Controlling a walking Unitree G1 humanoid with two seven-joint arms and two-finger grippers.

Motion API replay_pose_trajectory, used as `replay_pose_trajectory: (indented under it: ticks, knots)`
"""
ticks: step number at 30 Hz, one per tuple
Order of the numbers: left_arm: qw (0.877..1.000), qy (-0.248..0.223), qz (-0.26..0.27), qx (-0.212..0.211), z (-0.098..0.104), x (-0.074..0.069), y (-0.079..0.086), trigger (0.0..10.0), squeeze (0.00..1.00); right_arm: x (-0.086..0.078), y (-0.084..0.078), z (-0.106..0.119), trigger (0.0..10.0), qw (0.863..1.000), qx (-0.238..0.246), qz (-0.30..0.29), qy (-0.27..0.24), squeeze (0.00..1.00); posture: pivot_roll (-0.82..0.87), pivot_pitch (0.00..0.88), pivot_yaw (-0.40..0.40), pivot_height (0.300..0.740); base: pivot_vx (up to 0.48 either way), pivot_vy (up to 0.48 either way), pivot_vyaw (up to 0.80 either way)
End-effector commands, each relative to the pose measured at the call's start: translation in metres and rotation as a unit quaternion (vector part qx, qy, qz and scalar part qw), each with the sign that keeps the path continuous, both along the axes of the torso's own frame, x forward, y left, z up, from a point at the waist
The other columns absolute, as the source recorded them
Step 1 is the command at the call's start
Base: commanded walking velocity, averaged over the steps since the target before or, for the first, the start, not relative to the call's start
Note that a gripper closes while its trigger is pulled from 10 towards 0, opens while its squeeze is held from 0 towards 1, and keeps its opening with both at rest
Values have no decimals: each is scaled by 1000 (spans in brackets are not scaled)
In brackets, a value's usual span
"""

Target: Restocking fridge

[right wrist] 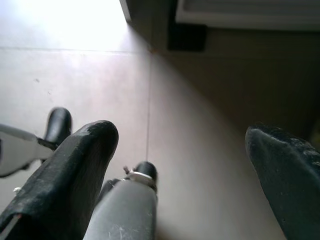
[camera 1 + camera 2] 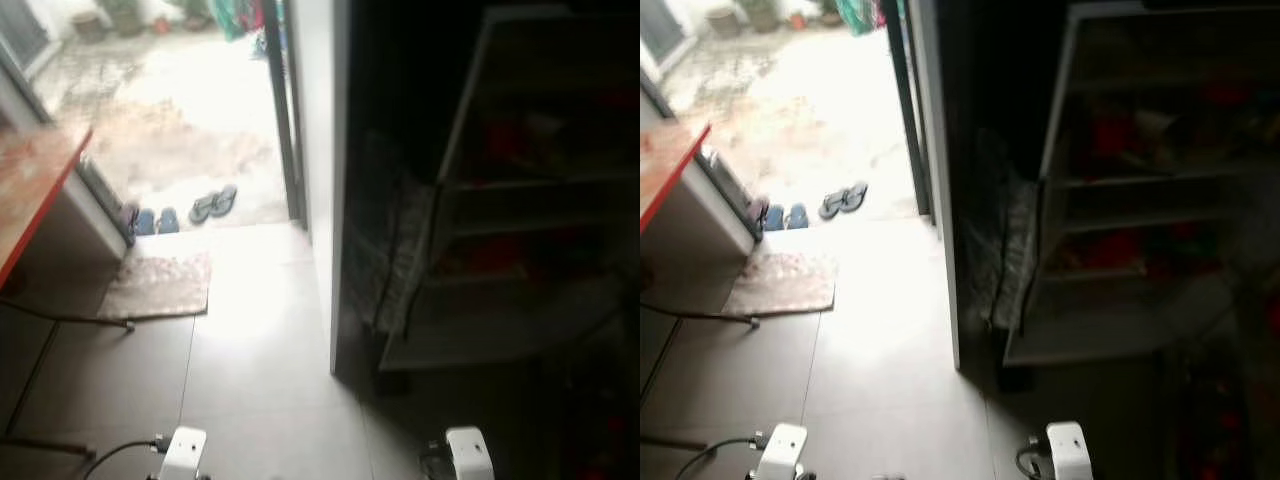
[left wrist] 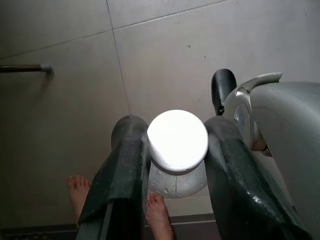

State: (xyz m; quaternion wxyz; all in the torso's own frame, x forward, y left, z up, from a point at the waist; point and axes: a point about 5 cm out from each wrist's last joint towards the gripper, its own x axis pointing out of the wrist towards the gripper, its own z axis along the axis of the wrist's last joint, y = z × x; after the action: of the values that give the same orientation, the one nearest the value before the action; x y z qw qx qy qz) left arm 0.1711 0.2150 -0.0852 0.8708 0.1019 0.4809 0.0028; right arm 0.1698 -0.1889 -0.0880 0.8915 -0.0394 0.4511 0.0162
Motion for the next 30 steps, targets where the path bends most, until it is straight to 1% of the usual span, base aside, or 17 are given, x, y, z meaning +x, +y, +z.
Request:
replay_pose_trajectory:
  ticks: [1, 5, 30]
  knots:
    - [1000, -1, -1, 2, 1, 2, 0, 10000, 0, -12, -7, -4, 10000, 1000, 3, -20, 17, 0, 7, 73, 26, 740, 0, 0, 0]
    - [1000, -1, 3, -2, 1, 2, -1, 10000, 0, -12, -7, -4, 10000, 1000, 0, -13, 19, 0, 9, 72, 25, 740, 0, 0, 0]
    - [1000, 0, -1, -3, 1, 3, -2, 10000, 0, -11, -6, -4, 10000, 1000, 3, -12, 21, 0, 11, 70, 24, 740, 264, 0, 0]
